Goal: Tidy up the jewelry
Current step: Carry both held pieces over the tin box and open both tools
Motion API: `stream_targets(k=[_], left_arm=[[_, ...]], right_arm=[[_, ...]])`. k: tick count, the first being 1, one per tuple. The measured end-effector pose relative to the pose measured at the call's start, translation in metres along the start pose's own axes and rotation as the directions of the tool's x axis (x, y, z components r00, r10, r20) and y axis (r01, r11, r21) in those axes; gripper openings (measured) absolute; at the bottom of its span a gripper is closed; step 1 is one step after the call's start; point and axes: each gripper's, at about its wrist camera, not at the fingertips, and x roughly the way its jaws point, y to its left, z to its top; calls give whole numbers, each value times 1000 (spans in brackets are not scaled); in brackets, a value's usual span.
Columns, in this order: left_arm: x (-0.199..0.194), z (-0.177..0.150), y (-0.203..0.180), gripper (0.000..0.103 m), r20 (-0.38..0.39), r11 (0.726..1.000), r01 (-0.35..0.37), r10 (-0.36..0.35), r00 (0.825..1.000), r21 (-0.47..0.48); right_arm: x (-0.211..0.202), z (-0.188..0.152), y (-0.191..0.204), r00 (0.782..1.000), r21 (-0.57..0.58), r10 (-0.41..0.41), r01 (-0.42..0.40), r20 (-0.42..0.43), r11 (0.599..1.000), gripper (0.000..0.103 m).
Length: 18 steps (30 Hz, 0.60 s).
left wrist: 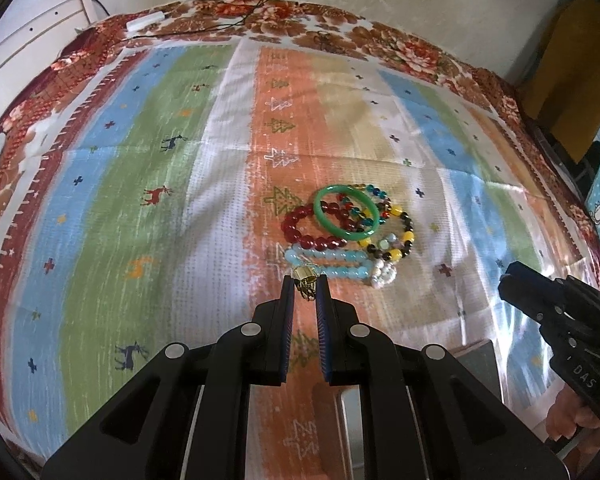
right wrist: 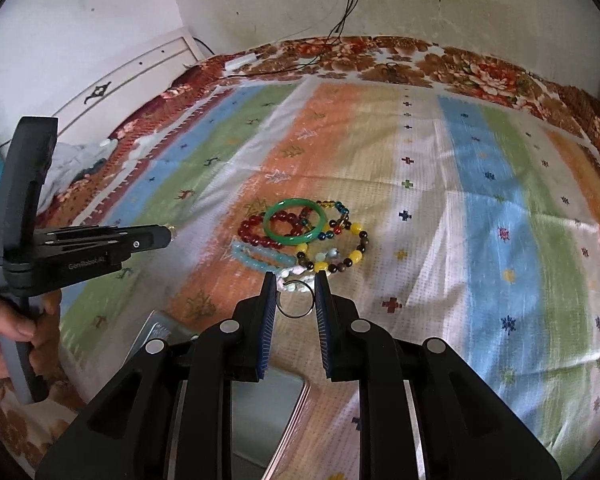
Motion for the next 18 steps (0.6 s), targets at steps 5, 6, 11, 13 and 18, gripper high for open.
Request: stream_targets(k=[5,6,11,13,18], left_arm=[[-13,-14,-4,10,16,1000,27,-26,1000,-5],[-14,-16,-4,10,15,1000,26,-25,1000,-5],[-26,-27,-4,10,35,999,47,-46,998,-22],[-32,-34,-9,10,41,998,65,-65,997,-14],[-39,-50,-24,10,43,997,71,-72,996,37]], right_arm=[[-8,-8,5,1000,-5,7,-7,3,1000,20],[-10,-10,6,1000,-5,7,-7,5,1000,20],[-19,-18,10,1000,3,-1,1,1,1000,20],[-24,-21,13,1000,6,16,-16,8,1000,20],[-34,-32,22,999,-5,35,-35,12,999,20]])
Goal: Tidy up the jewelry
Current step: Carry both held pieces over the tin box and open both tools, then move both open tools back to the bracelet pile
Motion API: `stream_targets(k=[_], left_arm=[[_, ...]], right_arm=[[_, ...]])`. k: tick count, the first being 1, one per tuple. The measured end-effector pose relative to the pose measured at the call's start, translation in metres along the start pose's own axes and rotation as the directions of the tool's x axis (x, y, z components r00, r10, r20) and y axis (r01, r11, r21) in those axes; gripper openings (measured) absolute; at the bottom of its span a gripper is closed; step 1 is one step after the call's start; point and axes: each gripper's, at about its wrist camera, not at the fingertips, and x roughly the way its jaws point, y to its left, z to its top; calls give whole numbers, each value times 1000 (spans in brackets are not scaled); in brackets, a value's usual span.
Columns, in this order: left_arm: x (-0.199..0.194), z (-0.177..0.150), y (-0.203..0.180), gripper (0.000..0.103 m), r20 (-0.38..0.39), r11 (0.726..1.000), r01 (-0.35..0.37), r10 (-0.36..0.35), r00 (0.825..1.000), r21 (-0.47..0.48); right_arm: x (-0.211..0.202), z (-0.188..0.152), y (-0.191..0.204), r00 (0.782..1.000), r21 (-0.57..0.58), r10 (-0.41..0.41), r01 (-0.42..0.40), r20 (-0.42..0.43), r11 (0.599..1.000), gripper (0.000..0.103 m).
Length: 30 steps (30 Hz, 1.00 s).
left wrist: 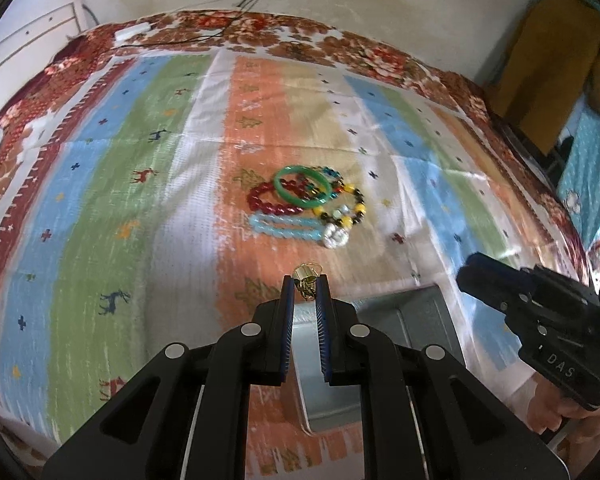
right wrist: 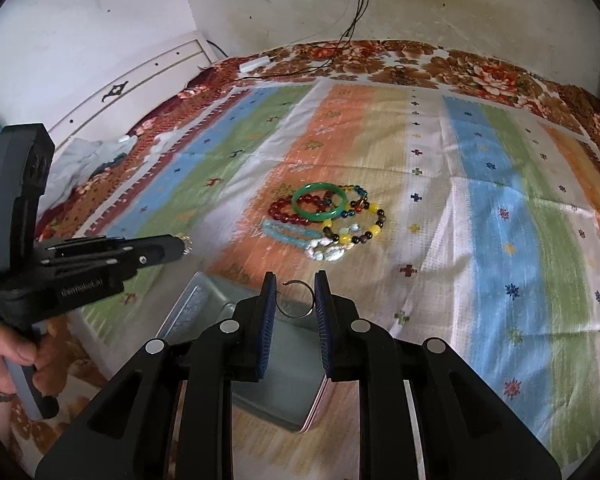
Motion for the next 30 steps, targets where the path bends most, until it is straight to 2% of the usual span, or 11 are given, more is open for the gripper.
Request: stream_targets(k=[12,15,16,18,19,20,22,30], left_arm=[[-3,-14,-19,11,-6,998,28,-27,1000,63],[-4,-14,-19,11,-8,996,69,-69,998,53],[-4,-14,-19,14,-5,995,81,-81,997,53],[-7,-12,-19,37,6,994,102,-102,995,48],[-7,-11,-19,40,10,994,104,-104,995,45],[-7,-10,-18,40,13,994,98,-99,995,39],[-6,-9,-16,40,14,996,88,-89,996,29],[-6,1,5,40,29,998,45,-44,999,-41]], right_arm=[[-3,-15,10,999,0,43,-43,-27,999,20],[-1,-16,12,997,-5,64,-65,-37,998,20],[0,-17,12,997,-3,69,-69,-43,998,20],[3,-17,11,996,10,71,-71,-56,997,21],[4,-17,10,996,15,72,-71,-60,997,24],[4,-16,9,996,17,71,-71,-61,997,34],[4,-14,6,996,33,68,-66,-55,997,44],[5,-10,-5,998,66,50,-48,-38,997,50]])
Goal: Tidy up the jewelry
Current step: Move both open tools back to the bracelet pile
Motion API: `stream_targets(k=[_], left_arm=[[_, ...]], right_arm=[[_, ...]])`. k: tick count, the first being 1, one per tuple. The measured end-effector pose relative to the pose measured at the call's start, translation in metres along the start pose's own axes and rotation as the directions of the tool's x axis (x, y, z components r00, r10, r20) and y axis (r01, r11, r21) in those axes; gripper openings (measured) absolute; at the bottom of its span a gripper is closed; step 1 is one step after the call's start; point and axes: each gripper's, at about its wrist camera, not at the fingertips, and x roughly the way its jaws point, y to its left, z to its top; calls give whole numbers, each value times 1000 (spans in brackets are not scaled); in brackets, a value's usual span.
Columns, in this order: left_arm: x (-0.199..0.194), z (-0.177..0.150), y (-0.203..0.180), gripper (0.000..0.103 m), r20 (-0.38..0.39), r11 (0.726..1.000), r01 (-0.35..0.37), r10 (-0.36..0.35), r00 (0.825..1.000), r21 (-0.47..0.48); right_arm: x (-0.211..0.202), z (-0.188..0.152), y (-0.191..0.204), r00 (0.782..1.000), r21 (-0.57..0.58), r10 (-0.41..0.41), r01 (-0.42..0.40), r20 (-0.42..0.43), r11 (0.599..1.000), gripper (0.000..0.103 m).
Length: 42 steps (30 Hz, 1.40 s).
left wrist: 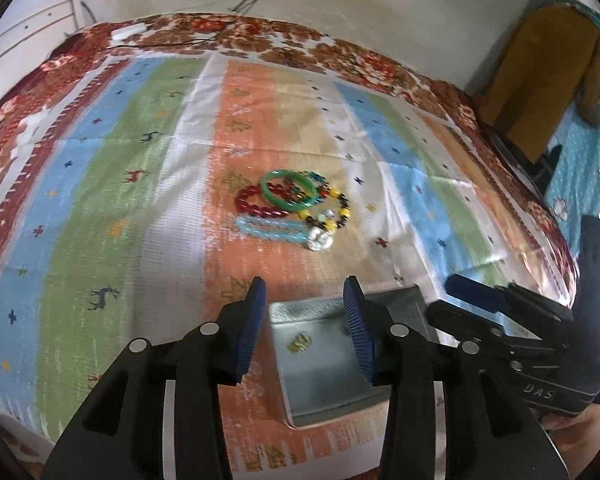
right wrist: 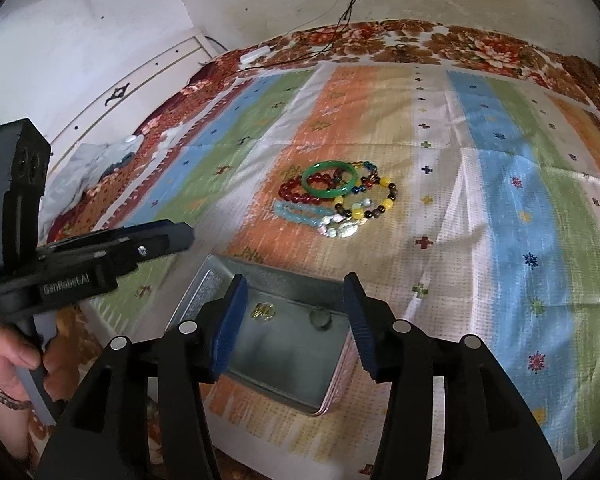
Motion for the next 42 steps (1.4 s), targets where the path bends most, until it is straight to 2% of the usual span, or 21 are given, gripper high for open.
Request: stream_targets(k=[6,10,14,18,42], left_arm=[[5,12,12,41,5,999,-40,40,999,-25],[8,21,19,41,16,997,-49,50,999,-53],[16,29,18,41,17,995,-96,96,995,-18],[24,35,22,41,2,994,-112,112,994,-6],[88,74,26,44,-65,984,-168,171,983,55]], right_arm=[[3,9,-10,1000,9,-21,20,12,1000,53],[10,15,-18,998,30,-63,63,-2,998,54],[13,21,-25,997,29,-82,82,5,996,54],[20,29,-35,996,47,-89,89,1,995,54],[63,62,-59,993,108,-108,112,-41,988,55]])
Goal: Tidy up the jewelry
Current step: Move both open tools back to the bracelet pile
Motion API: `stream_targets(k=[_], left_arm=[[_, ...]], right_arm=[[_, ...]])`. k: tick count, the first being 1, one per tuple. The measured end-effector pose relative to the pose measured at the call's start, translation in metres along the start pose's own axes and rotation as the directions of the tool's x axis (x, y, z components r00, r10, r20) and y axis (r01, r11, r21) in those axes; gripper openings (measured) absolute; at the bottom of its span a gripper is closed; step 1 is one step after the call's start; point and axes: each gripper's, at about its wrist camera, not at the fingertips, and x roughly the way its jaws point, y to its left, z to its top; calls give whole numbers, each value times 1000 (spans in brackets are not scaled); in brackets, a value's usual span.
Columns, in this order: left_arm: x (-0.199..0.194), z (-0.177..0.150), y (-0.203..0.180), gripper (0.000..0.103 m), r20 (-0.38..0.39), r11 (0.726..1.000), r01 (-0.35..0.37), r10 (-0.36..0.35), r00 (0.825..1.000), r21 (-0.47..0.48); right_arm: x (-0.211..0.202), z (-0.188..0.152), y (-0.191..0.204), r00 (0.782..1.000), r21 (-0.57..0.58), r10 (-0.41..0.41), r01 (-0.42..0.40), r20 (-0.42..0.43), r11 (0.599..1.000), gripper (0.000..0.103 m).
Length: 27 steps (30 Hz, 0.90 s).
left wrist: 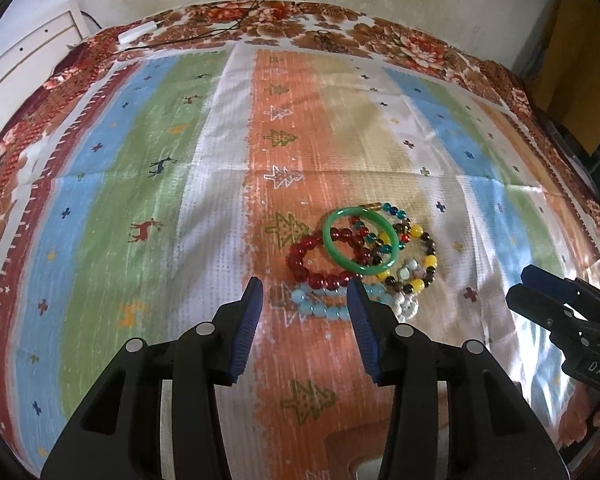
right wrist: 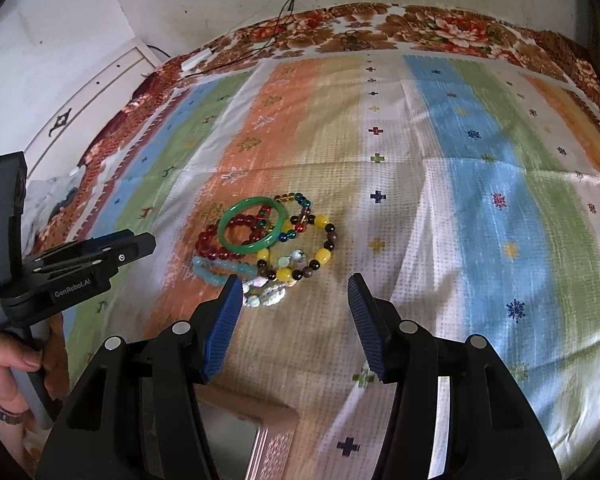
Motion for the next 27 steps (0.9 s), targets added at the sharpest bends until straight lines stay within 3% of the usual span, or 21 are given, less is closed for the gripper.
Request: stream_targets(k=[27], left_arm=[[62,28,-8,40,-96,998,50,-48,994,23]], right_arm=[[61,25,-20,994,27,-57,60,-92,998,55]])
